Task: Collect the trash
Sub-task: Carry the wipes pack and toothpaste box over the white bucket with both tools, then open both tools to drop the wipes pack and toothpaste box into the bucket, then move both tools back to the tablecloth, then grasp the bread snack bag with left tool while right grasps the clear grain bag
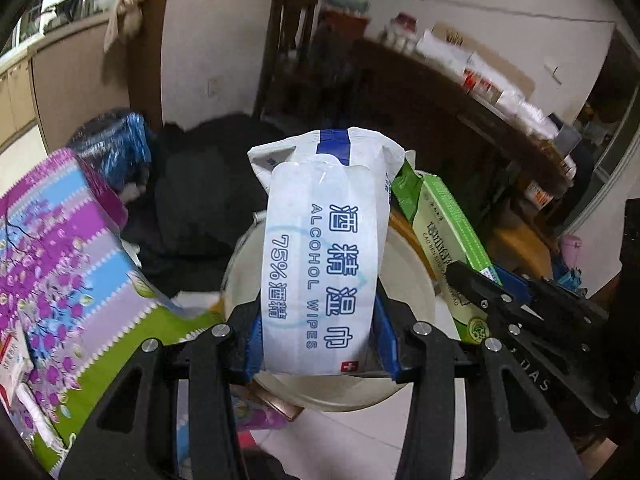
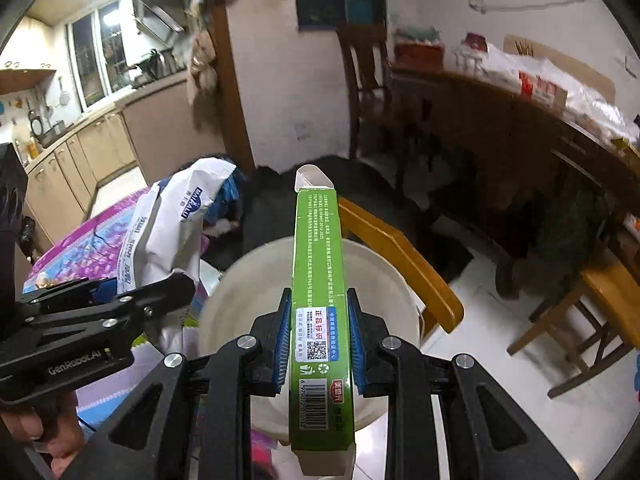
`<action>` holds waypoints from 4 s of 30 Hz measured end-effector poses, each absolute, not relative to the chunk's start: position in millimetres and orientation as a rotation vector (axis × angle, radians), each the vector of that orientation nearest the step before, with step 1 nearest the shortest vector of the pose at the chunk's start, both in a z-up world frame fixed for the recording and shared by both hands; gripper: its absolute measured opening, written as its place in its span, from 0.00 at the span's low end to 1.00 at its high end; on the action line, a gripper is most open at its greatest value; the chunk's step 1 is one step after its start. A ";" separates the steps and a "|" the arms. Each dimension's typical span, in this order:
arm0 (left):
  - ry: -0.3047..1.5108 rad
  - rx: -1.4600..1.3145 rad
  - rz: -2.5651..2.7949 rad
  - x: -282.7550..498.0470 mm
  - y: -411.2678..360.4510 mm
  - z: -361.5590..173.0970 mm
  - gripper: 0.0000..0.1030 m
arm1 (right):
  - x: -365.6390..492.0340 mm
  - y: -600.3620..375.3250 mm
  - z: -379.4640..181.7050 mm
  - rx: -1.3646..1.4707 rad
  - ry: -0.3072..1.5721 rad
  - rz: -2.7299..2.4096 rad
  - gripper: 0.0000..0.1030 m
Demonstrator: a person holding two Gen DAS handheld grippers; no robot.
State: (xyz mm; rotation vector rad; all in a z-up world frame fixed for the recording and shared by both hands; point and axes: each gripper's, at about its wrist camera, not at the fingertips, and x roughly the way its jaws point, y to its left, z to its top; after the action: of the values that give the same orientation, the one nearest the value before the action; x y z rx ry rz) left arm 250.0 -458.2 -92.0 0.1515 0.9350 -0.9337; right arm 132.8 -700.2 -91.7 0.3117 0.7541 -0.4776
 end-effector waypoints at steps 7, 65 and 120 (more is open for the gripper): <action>1.007 0.182 -0.896 259.4 -478.3 -118.2 0.42 | 133.1 -709.6 -120.5 0.357 0.793 -0.486 0.25; 0.772 0.036 -0.480 267.7 -83.4 -97.6 0.74 | 138.2 -409.5 -89.3 0.195 0.492 0.214 0.72; 0.765 -0.426 -0.198 306.7 93.1 -175.5 0.35 | 296.5 -153.8 -195.7 -0.203 0.802 0.553 0.34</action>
State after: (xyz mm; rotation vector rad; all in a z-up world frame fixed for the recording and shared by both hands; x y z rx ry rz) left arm 306.7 93.1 -175.5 -0.4265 0.7647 -0.1983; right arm 296.5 -153.8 -195.7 -0.2034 0.8023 0.5526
